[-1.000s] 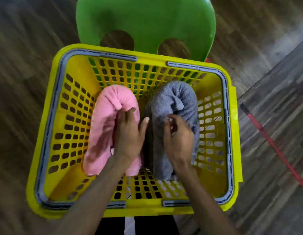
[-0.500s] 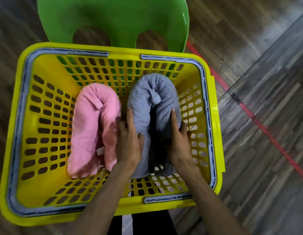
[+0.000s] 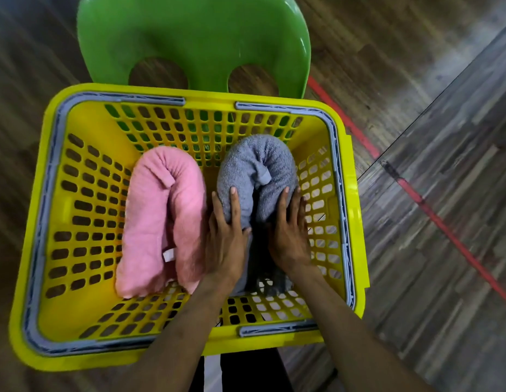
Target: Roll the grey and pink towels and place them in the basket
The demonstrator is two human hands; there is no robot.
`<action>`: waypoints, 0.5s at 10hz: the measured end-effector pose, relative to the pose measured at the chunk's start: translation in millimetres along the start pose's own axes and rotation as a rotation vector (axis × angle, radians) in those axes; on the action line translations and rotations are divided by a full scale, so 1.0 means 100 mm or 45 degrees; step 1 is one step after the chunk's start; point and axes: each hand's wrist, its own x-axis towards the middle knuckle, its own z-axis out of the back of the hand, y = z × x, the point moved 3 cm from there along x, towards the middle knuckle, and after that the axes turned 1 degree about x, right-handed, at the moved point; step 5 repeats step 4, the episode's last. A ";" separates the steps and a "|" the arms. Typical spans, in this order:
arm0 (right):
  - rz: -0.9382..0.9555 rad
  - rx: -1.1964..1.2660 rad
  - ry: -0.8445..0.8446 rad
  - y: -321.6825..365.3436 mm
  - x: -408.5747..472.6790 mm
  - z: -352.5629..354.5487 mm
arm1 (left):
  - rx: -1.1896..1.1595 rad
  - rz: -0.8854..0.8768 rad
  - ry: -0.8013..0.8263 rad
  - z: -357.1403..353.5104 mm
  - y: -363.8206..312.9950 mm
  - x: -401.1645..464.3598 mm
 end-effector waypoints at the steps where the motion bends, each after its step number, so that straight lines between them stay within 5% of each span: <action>1: 0.025 -0.005 -0.012 0.02 -0.04 0.01 | -0.008 -0.005 0.012 0.02 -0.01 -0.03; 5: 0.083 0.273 -0.171 0.14 -0.77 0.26 | -0.022 -0.125 -0.007 0.55 0.13 -0.54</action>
